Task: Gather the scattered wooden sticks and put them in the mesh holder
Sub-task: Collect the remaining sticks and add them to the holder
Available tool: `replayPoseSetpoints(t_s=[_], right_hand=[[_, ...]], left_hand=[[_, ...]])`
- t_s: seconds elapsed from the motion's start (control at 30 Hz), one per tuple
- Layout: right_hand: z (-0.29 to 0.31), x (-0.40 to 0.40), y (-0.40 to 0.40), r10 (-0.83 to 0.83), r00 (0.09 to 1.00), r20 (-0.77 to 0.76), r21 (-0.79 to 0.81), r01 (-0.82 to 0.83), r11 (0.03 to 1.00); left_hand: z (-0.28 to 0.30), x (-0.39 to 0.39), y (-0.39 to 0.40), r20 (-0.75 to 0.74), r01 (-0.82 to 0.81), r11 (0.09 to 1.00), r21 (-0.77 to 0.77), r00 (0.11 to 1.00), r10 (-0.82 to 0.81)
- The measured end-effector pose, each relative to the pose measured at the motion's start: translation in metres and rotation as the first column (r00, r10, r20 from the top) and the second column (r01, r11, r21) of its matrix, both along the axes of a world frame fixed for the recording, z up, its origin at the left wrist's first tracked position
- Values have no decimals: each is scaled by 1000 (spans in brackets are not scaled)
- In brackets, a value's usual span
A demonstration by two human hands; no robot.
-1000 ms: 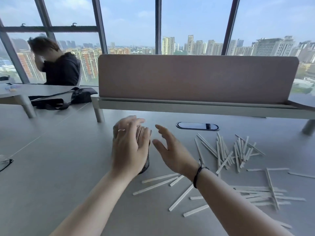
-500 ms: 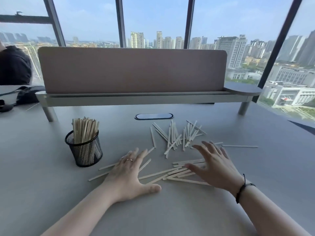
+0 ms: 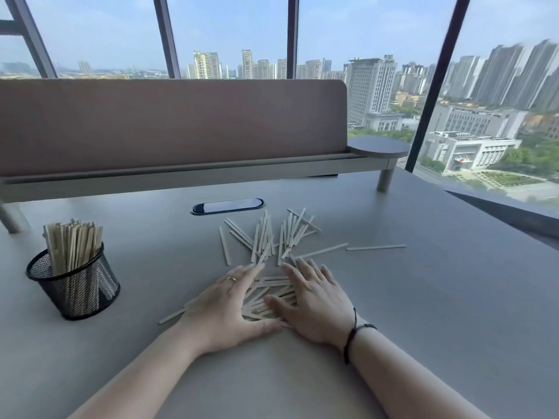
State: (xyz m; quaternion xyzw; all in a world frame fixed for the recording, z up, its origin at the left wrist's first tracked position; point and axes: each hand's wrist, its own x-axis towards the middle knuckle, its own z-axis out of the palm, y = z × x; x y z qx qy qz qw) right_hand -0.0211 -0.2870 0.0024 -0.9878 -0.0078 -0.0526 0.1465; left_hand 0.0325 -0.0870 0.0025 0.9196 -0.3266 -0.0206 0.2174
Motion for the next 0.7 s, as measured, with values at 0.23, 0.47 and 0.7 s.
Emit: replayPoseSetpoints(t_s=[0.23, 0.47, 0.7], right_hand=[[9, 16, -10, 33, 993, 112, 362, -72, 929], [-3, 50, -111, -442, 870, 217, 220, 398, 891], [-8, 54, -105, -464, 886, -15, 34, 464, 885]], left_hand=[[-4, -1, 6, 30, -10, 996, -87, 999, 13], [-7, 3, 12, 41, -1, 981, -193, 999, 9], [-15, 11, 14, 71, 9, 974, -228, 997, 8]])
